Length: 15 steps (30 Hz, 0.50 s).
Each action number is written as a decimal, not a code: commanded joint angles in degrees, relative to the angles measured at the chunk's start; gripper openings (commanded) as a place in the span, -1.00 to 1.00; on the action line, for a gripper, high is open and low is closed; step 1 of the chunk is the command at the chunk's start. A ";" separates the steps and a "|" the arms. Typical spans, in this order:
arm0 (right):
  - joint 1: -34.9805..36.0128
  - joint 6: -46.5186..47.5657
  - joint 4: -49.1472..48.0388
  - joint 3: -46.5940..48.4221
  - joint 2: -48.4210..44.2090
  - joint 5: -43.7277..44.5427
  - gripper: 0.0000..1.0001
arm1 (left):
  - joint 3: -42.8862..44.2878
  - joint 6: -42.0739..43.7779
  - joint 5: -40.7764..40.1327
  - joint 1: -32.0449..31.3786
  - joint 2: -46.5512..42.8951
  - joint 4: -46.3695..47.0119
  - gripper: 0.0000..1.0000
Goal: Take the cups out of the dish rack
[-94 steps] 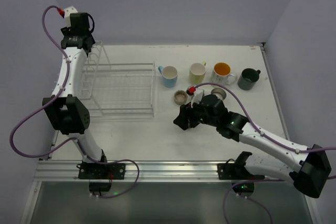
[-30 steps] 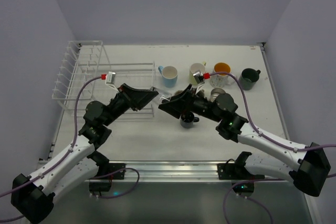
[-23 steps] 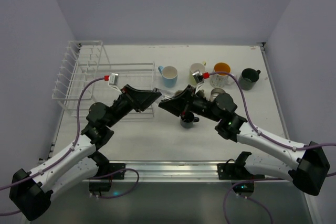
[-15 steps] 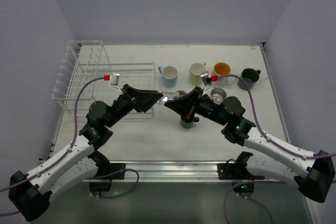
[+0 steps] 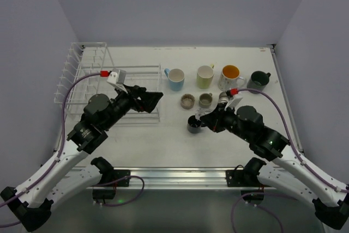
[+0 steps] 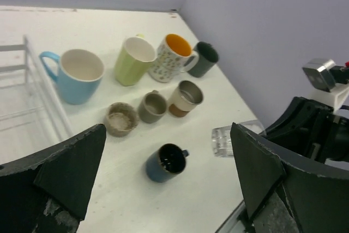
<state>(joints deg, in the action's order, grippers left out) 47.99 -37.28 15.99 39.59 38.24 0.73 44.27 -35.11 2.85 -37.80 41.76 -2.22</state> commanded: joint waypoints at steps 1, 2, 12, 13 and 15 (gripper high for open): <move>-4.12 3.87 18.00 4.35 0.61 7.00 -1.00 | 5.47 11.80 -8.20 0.01 1.57 -14.27 1.00; -5.61 4.84 19.16 4.44 0.78 7.26 -1.00 | 6.87 12.69 -9.34 0.01 1.83 -15.78 1.00; -15.02 7.39 26.29 6.28 12.38 11.13 -1.00 | 7.76 21.05 -19.19 -0.08 -0.71 -21.78 1.00; -15.29 7.31 26.20 6.63 14.21 10.96 -1.00 | 7.24 21.31 -19.46 0.01 -0.89 -21.69 1.00; -16.60 7.57 26.20 6.99 15.98 10.35 -1.00 | 5.31 21.93 -20.07 0.01 -1.76 -20.90 1.00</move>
<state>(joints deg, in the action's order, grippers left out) 32.82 -31.44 40.07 43.27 52.69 9.96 50.57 -16.97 -14.02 -37.80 41.28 -22.41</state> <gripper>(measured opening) 0.129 0.997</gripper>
